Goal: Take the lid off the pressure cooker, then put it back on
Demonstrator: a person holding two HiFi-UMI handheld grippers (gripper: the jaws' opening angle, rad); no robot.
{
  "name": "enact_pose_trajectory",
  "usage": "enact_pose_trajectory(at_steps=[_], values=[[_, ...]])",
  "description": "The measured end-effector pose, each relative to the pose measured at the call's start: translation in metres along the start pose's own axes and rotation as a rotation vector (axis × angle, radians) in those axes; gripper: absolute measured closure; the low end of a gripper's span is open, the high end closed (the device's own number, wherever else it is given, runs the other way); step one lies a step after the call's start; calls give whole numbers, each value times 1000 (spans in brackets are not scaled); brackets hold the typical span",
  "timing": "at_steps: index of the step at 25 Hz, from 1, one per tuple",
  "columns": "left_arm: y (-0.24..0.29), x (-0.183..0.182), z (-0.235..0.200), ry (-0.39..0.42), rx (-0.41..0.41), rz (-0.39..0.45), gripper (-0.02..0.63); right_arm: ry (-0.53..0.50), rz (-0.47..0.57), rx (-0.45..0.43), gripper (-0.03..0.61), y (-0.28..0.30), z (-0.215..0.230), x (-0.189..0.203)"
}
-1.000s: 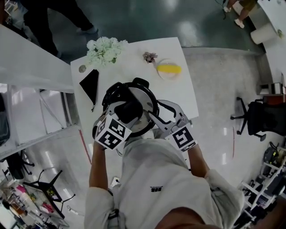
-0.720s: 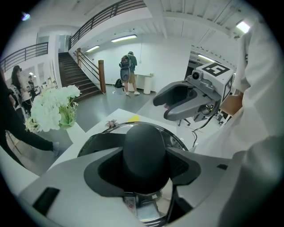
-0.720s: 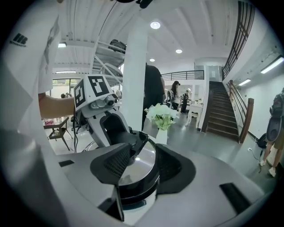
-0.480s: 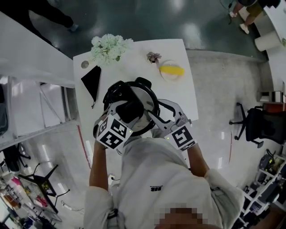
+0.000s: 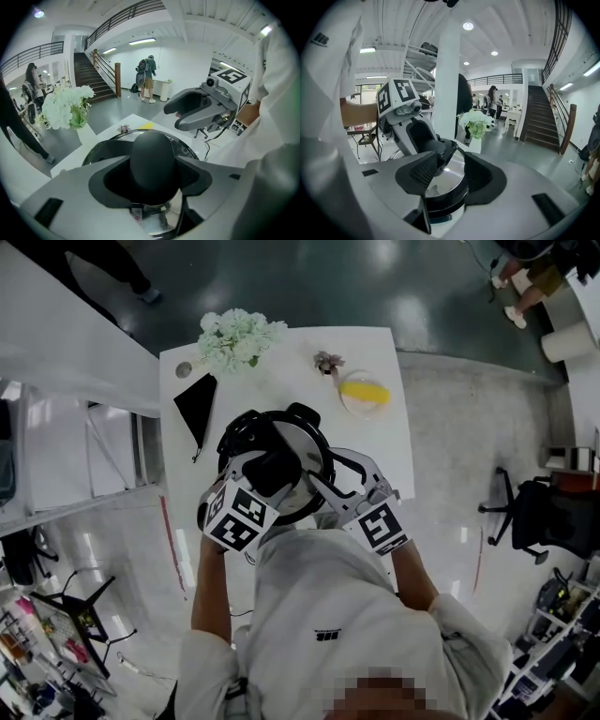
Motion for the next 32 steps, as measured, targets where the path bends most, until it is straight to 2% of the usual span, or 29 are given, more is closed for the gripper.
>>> enact_pose_trajectory(at_steps=[5,15,24,32], values=[[2,-1,-1,-55,-42,14,327,32,-23,-25,396,1,0,0],[1,-1,0,-159,-128,39,326,11,-8,-72,396,5,-1,0],[0,0,0,-255,-205,57,325,12,3,-78,396,6,-4,0],[0,0,0,-254,-245,117,322,34,14,-38,396,7,-6,2]])
Point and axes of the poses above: the fingertips, and each gripper's own axes: y forward along the fingers, z to its right, x out of its underside, the point moved 3 cm from there along -y, backward along the fingers, and after that the axes turned 8 degrees about -y, right-handed, at the moved point
